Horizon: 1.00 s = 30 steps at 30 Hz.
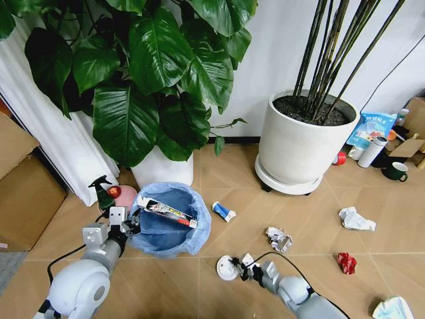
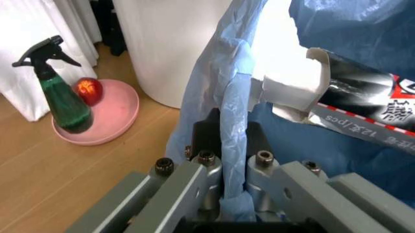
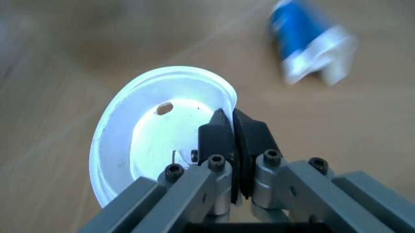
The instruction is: Pick up the trash bin and place the garbage on the floor into it.
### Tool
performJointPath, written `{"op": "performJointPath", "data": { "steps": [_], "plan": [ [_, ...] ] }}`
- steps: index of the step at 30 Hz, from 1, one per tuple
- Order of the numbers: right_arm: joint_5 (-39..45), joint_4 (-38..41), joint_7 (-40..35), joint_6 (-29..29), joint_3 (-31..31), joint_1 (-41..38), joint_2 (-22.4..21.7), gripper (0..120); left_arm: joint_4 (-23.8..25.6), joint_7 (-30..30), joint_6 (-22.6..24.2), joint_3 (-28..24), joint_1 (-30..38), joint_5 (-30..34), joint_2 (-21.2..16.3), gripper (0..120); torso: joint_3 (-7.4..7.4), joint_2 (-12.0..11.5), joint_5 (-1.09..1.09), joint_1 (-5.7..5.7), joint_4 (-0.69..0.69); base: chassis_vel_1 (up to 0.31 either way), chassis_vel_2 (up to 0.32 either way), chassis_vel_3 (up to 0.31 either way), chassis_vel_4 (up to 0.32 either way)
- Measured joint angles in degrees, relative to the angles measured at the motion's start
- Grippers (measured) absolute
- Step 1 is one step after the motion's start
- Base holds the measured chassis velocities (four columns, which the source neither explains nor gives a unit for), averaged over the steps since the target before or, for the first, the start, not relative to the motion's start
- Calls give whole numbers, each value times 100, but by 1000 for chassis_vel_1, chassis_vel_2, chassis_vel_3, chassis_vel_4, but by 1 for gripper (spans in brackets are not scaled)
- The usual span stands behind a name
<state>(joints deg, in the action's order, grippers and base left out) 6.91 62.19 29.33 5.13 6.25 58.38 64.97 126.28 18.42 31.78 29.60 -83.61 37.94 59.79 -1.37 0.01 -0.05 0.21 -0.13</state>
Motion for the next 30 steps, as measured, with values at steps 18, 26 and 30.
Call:
{"op": "performJointPath", "data": {
  "steps": [18,26,30],
  "plan": [
    [40,371,-350,25,-707,421,239,0,-58,-15,-45,-79,56,15,-114,0,-1,-2,1,1,0,0,0,0,0],
    [377,1373,-677,-162,-1506,685,112,0,-105,-22,-40,-134,112,125,-242,0,0,-1,1,1,0,0,0,0,0],
    [671,1908,-813,-268,-1832,727,-57,0,-182,-24,-2,-201,180,208,-330,0,-1,-2,1,1,-1,0,0,0,0]
  ]
}}
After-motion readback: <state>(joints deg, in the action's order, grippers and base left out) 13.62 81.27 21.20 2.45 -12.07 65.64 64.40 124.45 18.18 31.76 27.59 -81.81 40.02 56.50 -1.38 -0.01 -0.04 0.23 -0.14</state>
